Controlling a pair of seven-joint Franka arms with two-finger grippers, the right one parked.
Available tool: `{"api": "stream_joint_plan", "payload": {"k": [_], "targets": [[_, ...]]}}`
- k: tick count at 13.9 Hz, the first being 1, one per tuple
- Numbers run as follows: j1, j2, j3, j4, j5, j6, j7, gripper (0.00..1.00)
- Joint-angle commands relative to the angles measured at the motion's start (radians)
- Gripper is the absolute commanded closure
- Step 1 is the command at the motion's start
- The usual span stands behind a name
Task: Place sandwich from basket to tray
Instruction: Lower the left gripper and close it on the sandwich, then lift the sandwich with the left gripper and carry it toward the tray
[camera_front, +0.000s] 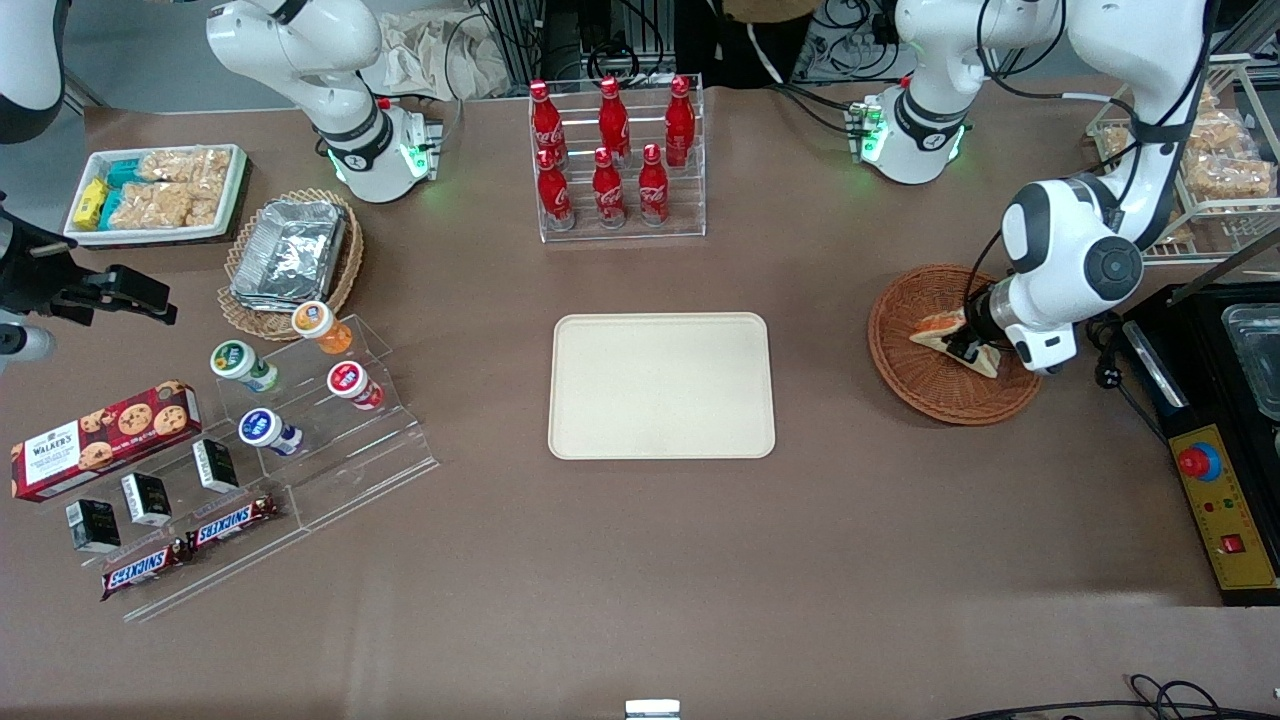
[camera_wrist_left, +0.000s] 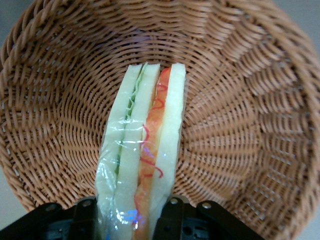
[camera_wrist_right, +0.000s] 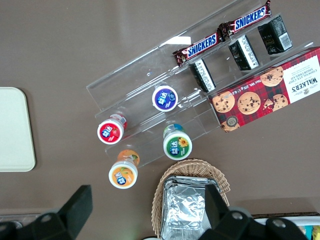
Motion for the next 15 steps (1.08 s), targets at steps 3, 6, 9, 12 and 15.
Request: {"api": "stream_joint_plan", "payload": {"k": [3, 6, 9, 12, 15], "targets": [[-0.007, -0.082, -0.012, 0.115, 0.008, -0.211, 0.000, 0.75], [-0.007, -0.077, -0.024, 0.289, 0.028, -0.415, 0.000, 0.75], [-0.007, -0.074, -0.047, 0.421, 0.060, -0.543, 0.028, 0.75], [-0.009, -0.073, -0.067, 0.530, 0.058, -0.625, 0.169, 0.75], [-0.009, -0.071, -0.128, 0.586, 0.054, -0.655, 0.264, 0.75]]}}
